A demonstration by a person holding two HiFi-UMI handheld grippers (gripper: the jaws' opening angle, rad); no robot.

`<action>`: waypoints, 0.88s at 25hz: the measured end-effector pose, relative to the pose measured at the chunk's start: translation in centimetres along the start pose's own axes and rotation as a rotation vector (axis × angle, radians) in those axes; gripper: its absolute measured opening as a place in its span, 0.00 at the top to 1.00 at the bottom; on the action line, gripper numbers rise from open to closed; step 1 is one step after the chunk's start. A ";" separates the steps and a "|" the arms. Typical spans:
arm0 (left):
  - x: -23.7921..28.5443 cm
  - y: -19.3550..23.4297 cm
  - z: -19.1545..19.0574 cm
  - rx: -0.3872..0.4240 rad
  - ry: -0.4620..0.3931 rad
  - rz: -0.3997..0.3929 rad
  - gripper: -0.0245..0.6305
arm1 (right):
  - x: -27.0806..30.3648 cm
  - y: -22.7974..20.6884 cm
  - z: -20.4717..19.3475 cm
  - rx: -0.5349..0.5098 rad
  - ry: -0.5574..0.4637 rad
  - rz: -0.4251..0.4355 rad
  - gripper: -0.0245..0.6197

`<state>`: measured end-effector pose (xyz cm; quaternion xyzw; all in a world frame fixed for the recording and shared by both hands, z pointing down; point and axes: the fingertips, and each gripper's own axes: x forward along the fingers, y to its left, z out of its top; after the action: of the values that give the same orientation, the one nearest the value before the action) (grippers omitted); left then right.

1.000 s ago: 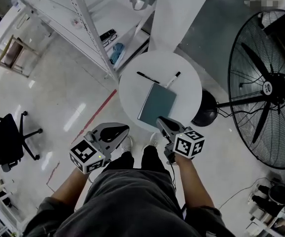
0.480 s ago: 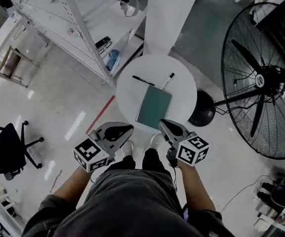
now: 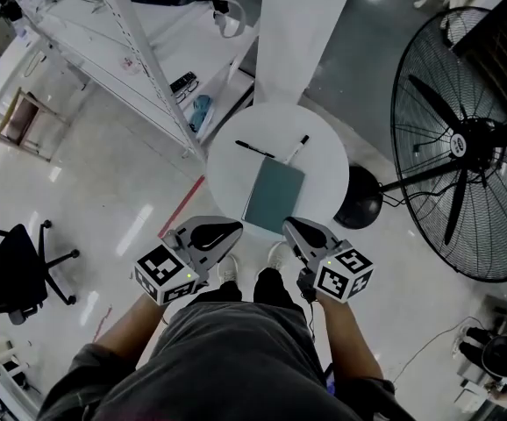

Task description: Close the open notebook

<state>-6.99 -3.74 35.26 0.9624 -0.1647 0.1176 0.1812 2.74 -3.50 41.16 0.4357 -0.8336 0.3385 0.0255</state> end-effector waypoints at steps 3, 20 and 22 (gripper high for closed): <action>0.0 0.0 0.0 0.002 -0.001 -0.003 0.94 | -0.1 0.0 0.1 0.002 -0.006 -0.004 0.93; 0.6 0.3 -0.2 -0.011 0.003 0.000 0.94 | 0.0 -0.4 -0.1 -0.005 0.010 -0.007 0.93; 0.7 0.4 -0.2 -0.012 0.003 0.001 0.94 | 0.1 -0.5 -0.1 -0.005 0.010 -0.007 0.93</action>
<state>-6.57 -4.24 35.77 0.9610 -0.1656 0.1183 0.1874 3.06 -3.70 41.50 0.4371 -0.8327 0.3384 0.0322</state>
